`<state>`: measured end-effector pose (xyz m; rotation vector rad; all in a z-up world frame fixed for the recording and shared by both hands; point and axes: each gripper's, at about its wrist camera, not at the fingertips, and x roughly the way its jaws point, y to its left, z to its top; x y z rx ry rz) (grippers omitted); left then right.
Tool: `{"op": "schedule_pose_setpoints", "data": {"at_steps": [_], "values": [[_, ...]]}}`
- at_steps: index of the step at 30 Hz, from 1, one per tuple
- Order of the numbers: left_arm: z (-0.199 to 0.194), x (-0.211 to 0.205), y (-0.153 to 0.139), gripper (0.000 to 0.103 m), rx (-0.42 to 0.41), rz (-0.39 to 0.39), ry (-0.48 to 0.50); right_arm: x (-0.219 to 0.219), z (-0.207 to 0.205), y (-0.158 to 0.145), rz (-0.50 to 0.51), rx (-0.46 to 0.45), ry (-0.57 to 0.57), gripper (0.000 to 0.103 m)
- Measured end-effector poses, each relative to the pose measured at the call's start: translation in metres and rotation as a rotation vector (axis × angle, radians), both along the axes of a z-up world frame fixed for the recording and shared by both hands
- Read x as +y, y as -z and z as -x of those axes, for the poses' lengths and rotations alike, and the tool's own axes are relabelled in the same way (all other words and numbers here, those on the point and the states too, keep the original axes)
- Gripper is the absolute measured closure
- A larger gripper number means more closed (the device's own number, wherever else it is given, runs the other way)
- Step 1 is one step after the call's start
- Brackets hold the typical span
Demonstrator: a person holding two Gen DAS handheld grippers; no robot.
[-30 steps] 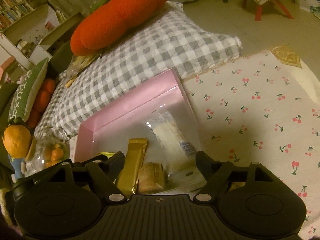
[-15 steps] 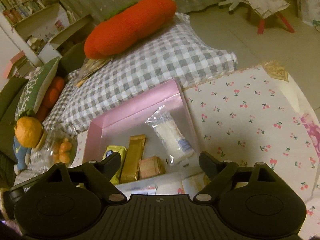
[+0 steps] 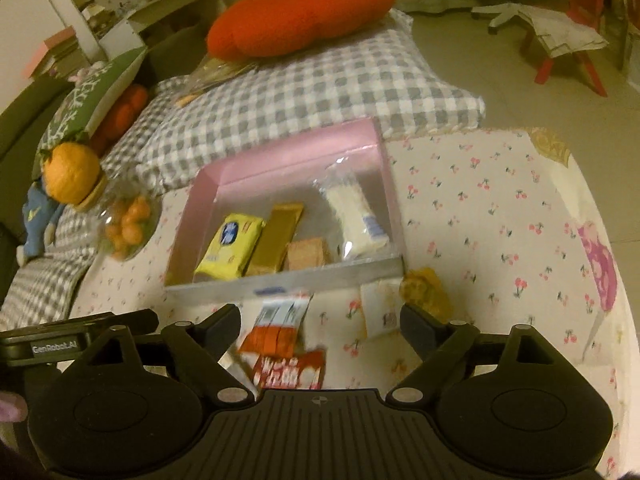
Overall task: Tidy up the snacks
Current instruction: 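Withdraw both tools and move them toward the remaining snack pile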
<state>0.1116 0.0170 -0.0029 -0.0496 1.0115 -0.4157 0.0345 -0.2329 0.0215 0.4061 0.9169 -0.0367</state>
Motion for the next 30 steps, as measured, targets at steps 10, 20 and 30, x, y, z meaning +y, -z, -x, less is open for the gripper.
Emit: {"op": "schedule_pose_setpoints", "data": {"at_steps": [10,20,30], "values": [[0.021,0.022,0.011,0.002,0.041,0.023,0.017,0.0,0.028,0.005,-0.031,0.006,-0.02,0.014],[0.037,0.038,0.034,0.01,0.078,0.013,0.113,0.017,0.046,0.022,-0.105,0.069,-0.201,0.014],[0.05,0.041,0.054,0.019,0.092,-0.044,0.238,0.04,0.052,0.056,-0.128,0.225,-0.318,0.014]]}}
